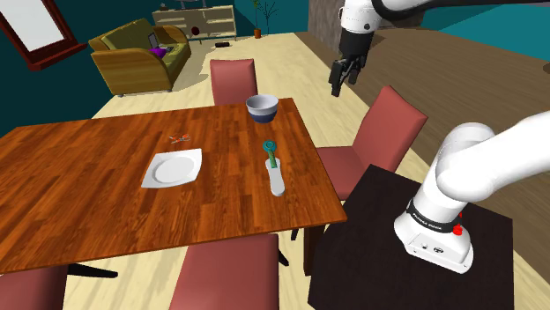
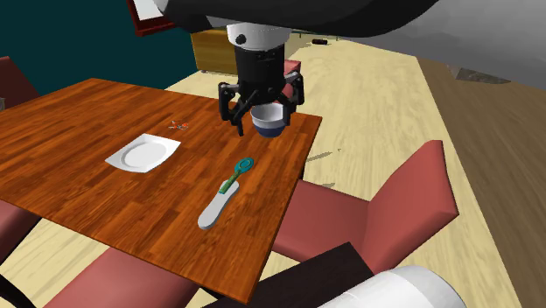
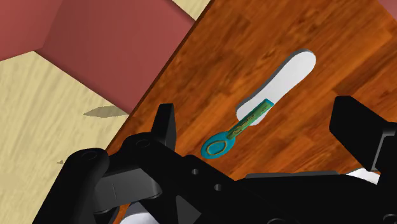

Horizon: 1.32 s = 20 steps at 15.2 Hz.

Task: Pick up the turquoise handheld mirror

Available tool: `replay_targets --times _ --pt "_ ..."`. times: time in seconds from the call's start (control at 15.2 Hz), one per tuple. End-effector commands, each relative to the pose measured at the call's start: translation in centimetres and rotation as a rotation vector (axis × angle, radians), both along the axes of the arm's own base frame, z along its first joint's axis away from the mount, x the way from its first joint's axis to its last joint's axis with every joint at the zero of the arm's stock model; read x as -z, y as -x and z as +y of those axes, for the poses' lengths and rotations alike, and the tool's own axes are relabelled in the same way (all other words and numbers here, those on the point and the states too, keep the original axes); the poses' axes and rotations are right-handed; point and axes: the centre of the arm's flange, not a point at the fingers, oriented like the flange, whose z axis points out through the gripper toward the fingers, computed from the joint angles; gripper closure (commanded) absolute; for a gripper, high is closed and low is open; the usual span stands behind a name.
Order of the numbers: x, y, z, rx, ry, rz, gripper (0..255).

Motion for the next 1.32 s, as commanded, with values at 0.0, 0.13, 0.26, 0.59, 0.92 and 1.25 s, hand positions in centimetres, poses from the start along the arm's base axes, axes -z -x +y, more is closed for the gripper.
replay_targets --times 0.0,0.13,0.26,0.59,0.92,1.25 --pt "0.0 0.0 0.0 0.000 0.000 0.000 0" --pt "1.7 -2.2 0.3 0.022 0.001 0.012 0" --pt "3.5 -4.3 0.6 0.045 0.002 0.025 0" --pt "8.0 -9.6 1.1 0.101 0.005 0.055 0" --pt "12.7 -14.8 1.3 0.157 0.008 0.086 0" --pt "17.5 -19.9 1.2 0.213 0.011 0.117 0"
